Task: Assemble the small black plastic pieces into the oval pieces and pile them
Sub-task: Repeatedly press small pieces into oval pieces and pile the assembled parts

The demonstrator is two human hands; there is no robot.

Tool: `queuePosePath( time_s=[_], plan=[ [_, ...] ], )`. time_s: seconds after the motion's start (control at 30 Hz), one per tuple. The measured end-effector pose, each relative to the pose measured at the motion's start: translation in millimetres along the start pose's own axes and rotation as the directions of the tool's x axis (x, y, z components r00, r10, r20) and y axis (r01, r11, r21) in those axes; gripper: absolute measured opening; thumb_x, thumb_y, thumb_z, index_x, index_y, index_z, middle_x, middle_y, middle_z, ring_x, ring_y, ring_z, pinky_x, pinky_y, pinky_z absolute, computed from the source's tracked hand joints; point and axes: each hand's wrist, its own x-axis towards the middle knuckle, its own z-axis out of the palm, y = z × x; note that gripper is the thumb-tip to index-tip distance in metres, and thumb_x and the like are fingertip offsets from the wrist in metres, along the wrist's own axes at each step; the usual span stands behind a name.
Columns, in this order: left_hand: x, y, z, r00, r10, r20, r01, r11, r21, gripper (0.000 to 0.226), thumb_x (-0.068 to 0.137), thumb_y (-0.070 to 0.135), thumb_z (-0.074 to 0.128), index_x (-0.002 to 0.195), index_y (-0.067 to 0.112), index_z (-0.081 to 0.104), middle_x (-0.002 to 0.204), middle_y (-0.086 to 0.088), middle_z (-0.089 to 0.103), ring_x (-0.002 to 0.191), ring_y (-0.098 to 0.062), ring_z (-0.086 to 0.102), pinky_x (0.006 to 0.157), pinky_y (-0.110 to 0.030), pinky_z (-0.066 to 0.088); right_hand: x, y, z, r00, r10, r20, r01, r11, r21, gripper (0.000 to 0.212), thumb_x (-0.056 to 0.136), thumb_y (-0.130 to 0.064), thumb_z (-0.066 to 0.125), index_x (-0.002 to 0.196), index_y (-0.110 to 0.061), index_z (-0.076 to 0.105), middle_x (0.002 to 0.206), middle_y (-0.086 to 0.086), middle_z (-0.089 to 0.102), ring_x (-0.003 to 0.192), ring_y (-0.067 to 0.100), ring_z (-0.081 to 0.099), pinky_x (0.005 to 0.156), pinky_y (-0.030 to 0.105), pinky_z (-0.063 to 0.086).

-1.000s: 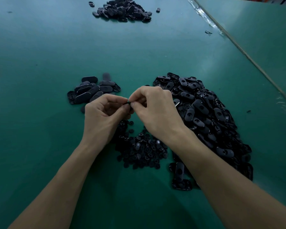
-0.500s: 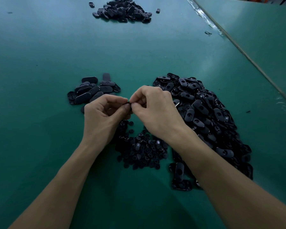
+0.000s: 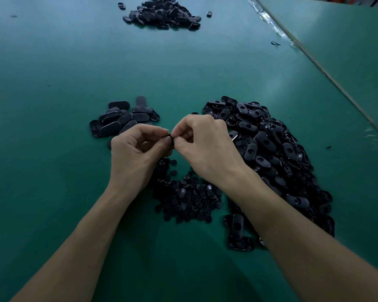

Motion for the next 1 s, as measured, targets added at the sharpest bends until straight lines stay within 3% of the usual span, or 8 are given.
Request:
queuePosePath(
  time_s=[0.23, 0.43, 0.5, 0.6, 0.7, 0.8, 0.9, 1.0],
  plan=[
    [-1.2, 0.4, 2.1, 1.0, 0.021, 0.012, -0.022, 0.999, 0.04, 0.023, 0.086, -0.007, 0.073, 0.087, 0.016, 0.07, 0.076, 0.008, 0.075, 0.067, -0.008, 0.071, 0.068, -0.019, 0.057, -1.4, -2.2, 1.8, 1.0, 0.003, -0.01, -0.004, 0.998, -0.055, 0.013, 0.091, -0.013, 0.061, 0.093, -0.02, 0.072, 0.089, 0.002, 0.068, 0.088, 0.022, 0.065, 0.076, 0.042, 0.058],
    [-0.7, 1.3, 0.1, 0.998, 0.056, 0.039, -0.058, 0.996, 0.064, 0.025, 0.086, -0.009, 0.072, 0.088, 0.017, 0.07, 0.079, 0.01, 0.075, 0.071, -0.004, 0.072, 0.069, -0.016, 0.056, -1.2, -2.4, 1.5, 1.0, -0.008, 0.019, 0.009, 0.998, -0.061, 0.015, 0.091, -0.011, 0.062, 0.094, -0.02, 0.073, 0.091, 0.004, 0.068, 0.087, 0.021, 0.065, 0.077, 0.039, 0.058],
    [-1.6, 1.5, 1.1, 0.997, 0.063, 0.044, -0.066, 0.995, 0.073, 0.025, 0.086, -0.008, 0.072, 0.088, 0.016, 0.07, 0.079, 0.012, 0.075, 0.071, -0.003, 0.071, 0.068, -0.015, 0.055, -0.3, -1.8, -0.5, 0.999, 0.01, 0.042, -0.007, 0.998, -0.06, 0.014, 0.091, -0.012, 0.062, 0.094, -0.021, 0.073, 0.09, 0.004, 0.068, 0.085, 0.018, 0.065, 0.075, 0.034, 0.058],
    [-2.1, 1.6, 2.2, 0.998, 0.062, 0.018, -0.063, 0.996, 0.062, 0.025, 0.085, -0.008, 0.072, 0.086, 0.017, 0.069, 0.076, 0.011, 0.075, 0.068, -0.003, 0.071, 0.067, -0.015, 0.054, 2.3, -3.0, -6.5, 0.998, 0.019, 0.062, -0.018, 1.0, -0.019, 0.016, 0.089, -0.008, 0.063, 0.091, -0.018, 0.076, 0.075, -0.008, 0.064, 0.071, 0.003, 0.06, 0.063, 0.008, 0.047],
    [-1.3, 1.6, 1.3, 0.999, 0.053, 0.011, -0.053, 0.997, 0.051, 0.025, 0.086, -0.008, 0.072, 0.086, 0.016, 0.069, 0.075, 0.01, 0.075, 0.066, -0.006, 0.072, 0.065, -0.017, 0.056, 4.0, -4.5, -8.6, 0.997, 0.031, 0.065, -0.03, 0.999, -0.016, 0.017, 0.092, -0.007, 0.063, 0.09, -0.018, 0.075, 0.076, -0.009, 0.065, 0.071, 0.001, 0.059, 0.059, 0.002, 0.041],
    [-1.5, 1.6, 0.8, 0.999, 0.043, 0.027, -0.044, 0.998, 0.051, 0.024, 0.085, -0.007, 0.072, 0.087, 0.017, 0.069, 0.076, 0.01, 0.076, 0.068, -0.006, 0.072, 0.065, -0.018, 0.057, 3.9, -2.7, -6.6, 0.999, 0.032, 0.043, -0.03, 0.999, -0.04, 0.015, 0.092, -0.009, 0.064, 0.088, -0.021, 0.071, 0.084, -0.003, 0.067, 0.081, 0.009, 0.062, 0.062, 0.01, 0.045],
    [-1.8, 0.8, 0.7, 0.999, 0.035, 0.041, -0.038, 0.997, 0.07, 0.026, 0.086, -0.007, 0.072, 0.088, 0.019, 0.069, 0.078, 0.011, 0.076, 0.069, -0.004, 0.072, 0.067, -0.016, 0.056, 2.9, -1.2, -1.9, 0.999, 0.032, 0.044, -0.03, 0.998, -0.056, 0.017, 0.092, -0.011, 0.062, 0.085, -0.026, 0.066, 0.09, 0.004, 0.067, 0.087, 0.02, 0.064, 0.074, 0.034, 0.056],
    [-2.0, -0.3, 0.6, 0.999, 0.037, 0.04, -0.041, 0.993, 0.107, 0.026, 0.085, -0.005, 0.074, 0.087, 0.021, 0.07, 0.08, 0.012, 0.076, 0.071, -0.003, 0.072, 0.068, -0.015, 0.055, 1.0, -1.2, 2.5, 0.998, 0.044, 0.045, -0.04, 0.997, -0.072, 0.014, 0.093, -0.013, 0.062, 0.089, -0.025, 0.067, 0.094, 0.008, 0.065, 0.088, 0.026, 0.064, 0.075, 0.042, 0.058]
  ],
)
